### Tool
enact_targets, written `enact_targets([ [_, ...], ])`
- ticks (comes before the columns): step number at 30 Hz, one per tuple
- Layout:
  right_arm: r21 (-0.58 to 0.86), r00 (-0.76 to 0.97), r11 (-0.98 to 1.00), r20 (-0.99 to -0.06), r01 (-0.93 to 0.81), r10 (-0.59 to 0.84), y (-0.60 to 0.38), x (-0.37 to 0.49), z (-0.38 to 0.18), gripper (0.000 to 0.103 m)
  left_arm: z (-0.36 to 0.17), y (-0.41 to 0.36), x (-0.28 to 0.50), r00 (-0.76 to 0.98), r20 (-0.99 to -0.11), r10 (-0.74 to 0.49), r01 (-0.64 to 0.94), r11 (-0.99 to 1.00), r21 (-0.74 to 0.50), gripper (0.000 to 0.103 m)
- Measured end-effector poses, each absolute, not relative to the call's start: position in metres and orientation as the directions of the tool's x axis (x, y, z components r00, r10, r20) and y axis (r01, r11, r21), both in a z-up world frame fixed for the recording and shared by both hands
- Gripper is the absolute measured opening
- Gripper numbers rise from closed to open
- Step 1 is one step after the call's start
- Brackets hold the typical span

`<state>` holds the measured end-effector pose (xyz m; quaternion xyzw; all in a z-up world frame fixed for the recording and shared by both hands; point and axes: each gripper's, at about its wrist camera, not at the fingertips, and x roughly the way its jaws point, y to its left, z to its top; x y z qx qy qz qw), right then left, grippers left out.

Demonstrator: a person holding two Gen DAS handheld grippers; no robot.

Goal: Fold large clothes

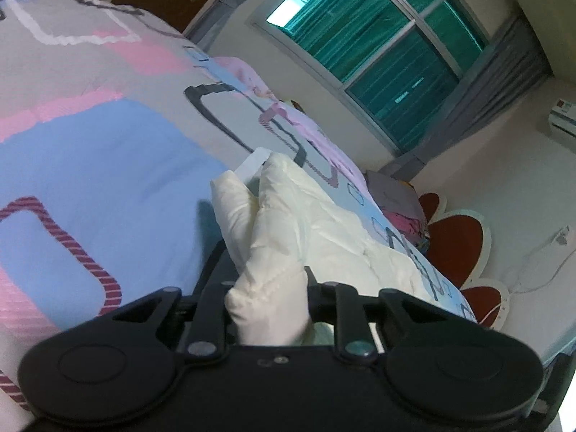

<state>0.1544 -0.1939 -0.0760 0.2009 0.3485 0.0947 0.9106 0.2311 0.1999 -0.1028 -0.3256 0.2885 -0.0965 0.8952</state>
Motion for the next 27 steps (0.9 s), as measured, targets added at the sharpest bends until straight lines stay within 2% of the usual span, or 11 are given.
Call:
enact_targets([
  [5, 0.43, 0.702, 0.902, -0.63, -0.038, 0.331, -0.186, 0.162, -0.102, 0.004, -0.087, 0.192, 0.23, 0.819, -0.438, -0.37, 0.039, 0.798, -0.601, 0.021],
  [11, 0.43, 0.692, 0.902, -0.639, -0.04, 0.336, -0.188, 0.164, -0.104, 0.004, -0.053, 0.165, 0.225, 0.837, -0.393, -0.381, 0.123, 0.831, -0.543, 0.02],
  [13, 0.484, 0.726, 0.875, -0.599, -0.007, 0.337, -0.199, 0.154, -0.09, 0.004, -0.038, 0.154, 0.222, 0.843, -0.381, -0.379, 0.143, 0.841, -0.521, 0.02],
  [14, 0.493, 0.75, 0.869, -0.566, -0.023, 0.341, -0.206, 0.147, -0.082, 0.004, -0.03, 0.146, 0.221, 0.844, -0.381, -0.378, 0.155, 0.852, -0.5, 0.02],
  [18, 0.452, 0.791, 0.892, -0.537, -0.024, 0.293, -0.244, 0.122, -0.062, 0.004, 0.004, 0.107, 0.218, 0.84, -0.397, -0.369, 0.213, 0.898, -0.384, 0.02],
  [23, 0.4, 0.786, 0.914, -0.588, 0.075, 0.192, -0.316, 0.101, -0.064, 0.004, 0.038, 0.044, 0.208, 0.829, -0.404, -0.387, 0.302, 0.917, -0.259, 0.02],
  [27, 0.473, 0.755, 0.878, -0.601, 0.07, 0.264, -0.362, 0.106, -0.084, 0.004, 0.054, -0.017, 0.202, 0.792, -0.424, -0.439, 0.406, 0.898, -0.171, 0.02],
])
